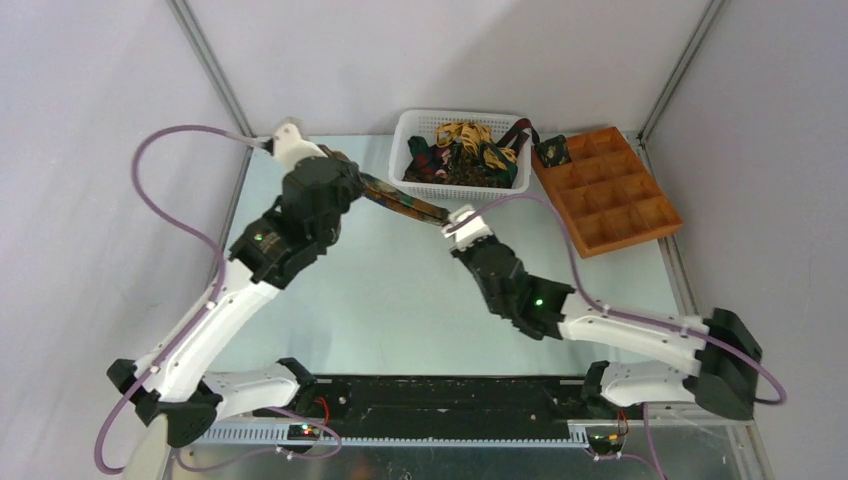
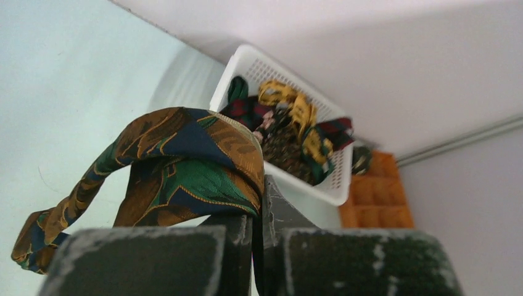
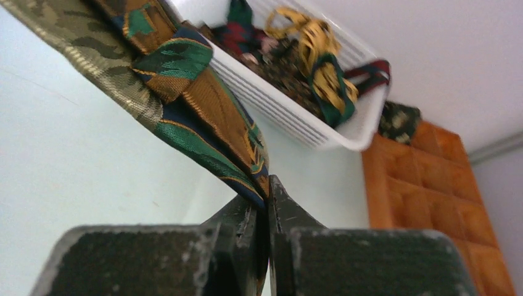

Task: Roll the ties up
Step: Place the tie at the center of the board.

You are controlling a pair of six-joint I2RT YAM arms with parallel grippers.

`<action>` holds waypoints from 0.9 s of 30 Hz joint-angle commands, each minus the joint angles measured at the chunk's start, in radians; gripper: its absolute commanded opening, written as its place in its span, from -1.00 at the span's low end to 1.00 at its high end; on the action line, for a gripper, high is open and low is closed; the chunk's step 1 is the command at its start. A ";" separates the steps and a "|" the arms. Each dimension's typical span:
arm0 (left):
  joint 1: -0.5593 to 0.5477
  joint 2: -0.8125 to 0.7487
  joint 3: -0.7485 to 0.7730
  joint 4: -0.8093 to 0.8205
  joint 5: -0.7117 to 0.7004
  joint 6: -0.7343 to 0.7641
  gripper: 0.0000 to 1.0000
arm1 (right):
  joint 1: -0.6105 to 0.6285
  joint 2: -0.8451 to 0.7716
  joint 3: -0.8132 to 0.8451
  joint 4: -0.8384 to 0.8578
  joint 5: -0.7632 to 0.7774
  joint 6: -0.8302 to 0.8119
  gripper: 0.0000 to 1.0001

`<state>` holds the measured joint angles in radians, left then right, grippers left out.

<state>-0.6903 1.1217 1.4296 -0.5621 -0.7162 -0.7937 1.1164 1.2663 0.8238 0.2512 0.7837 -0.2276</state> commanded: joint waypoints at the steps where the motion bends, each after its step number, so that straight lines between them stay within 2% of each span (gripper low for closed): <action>1: 0.007 -0.029 -0.176 0.261 0.132 0.162 -1.00 | -0.083 -0.149 0.005 -0.512 0.009 0.129 -1.00; 6: -0.009 0.021 -0.348 0.528 0.309 0.207 -1.00 | -0.156 -0.218 0.004 -0.708 0.221 0.151 -1.00; 8: -0.023 0.070 -0.416 0.614 0.322 0.221 -1.00 | -0.191 -0.205 0.004 -0.777 0.253 0.201 -1.00; 11: -0.043 0.175 -0.464 0.709 0.318 0.239 -1.00 | -0.239 -0.179 0.003 -0.816 0.217 0.262 -1.00; 14: -0.056 0.252 -0.500 0.765 0.320 0.241 -1.00 | -0.242 -0.130 0.004 -0.804 0.240 0.271 -1.00; 21: -0.067 0.348 -0.562 0.848 0.332 0.217 -0.78 | -0.244 -0.015 0.011 -0.809 0.303 0.265 -1.00; 27: -0.067 0.397 -0.566 0.848 0.324 0.210 -0.80 | -0.255 0.018 0.024 -0.792 0.400 0.199 -1.00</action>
<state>-0.7555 1.5017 0.8619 0.2306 -0.3618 -0.5968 0.8783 1.2781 0.8234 -0.5377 1.0416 0.0162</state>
